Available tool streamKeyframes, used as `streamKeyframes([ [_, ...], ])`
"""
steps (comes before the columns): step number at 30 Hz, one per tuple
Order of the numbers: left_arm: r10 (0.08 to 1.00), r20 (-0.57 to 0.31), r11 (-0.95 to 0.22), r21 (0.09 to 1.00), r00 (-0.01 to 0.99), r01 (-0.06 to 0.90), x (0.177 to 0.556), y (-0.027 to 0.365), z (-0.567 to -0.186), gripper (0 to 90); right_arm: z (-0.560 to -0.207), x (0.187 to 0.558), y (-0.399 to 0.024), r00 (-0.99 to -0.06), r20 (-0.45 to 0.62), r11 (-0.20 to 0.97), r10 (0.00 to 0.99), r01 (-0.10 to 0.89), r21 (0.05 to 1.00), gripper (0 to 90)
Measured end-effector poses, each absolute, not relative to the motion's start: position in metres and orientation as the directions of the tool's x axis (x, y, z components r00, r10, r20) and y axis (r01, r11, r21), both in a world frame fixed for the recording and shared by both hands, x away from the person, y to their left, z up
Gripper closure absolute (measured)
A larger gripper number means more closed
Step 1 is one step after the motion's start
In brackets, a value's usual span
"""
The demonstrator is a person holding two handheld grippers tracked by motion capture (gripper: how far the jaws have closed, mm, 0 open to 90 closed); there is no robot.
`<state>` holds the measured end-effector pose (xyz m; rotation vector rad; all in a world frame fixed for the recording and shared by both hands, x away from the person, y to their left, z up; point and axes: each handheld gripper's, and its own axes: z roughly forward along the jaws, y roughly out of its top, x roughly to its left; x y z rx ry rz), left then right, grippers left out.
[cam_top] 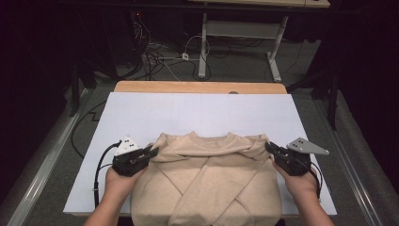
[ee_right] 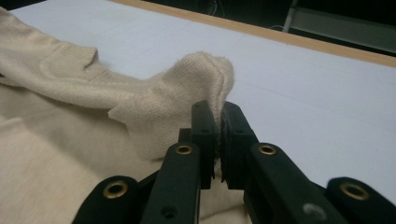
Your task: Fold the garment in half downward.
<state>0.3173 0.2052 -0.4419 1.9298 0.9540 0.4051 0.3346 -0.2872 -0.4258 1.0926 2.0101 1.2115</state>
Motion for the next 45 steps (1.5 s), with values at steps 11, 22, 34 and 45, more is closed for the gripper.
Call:
streamKeyframes([
  [11, 0.720, -0.142, -0.275, 0.841, 0.680, 0.466, 0.260, 0.211, -0.460, 76.8, -0.437, 0.276, -0.293, -0.549, -0.053, 0.278, 0.834, 0.336, 0.900, 86.4],
  [22, 0.713, -0.142, -0.284, 0.836, 0.687, 0.468, 0.234, 0.215, -0.468, 76.7, -0.449, 0.240, -0.296, -0.575, -0.034, 0.280, 0.817, 0.346, 0.896, 86.4],
  [34, 0.708, -0.182, -0.283, 0.811, 0.682, 0.511, 0.236, 0.220, -0.489, 76.3, -0.478, 0.236, -0.298, -0.594, 0.010, 0.293, 0.805, 0.411, 0.863, 86.1],
  [45, 0.705, -0.144, -0.312, 0.817, 0.695, 0.485, 0.235, 0.216, -0.482, 64.4, -0.477, 0.238, -0.299, -0.597, 0.055, 0.262, 0.801, 0.431, 0.864, 75.9],
])
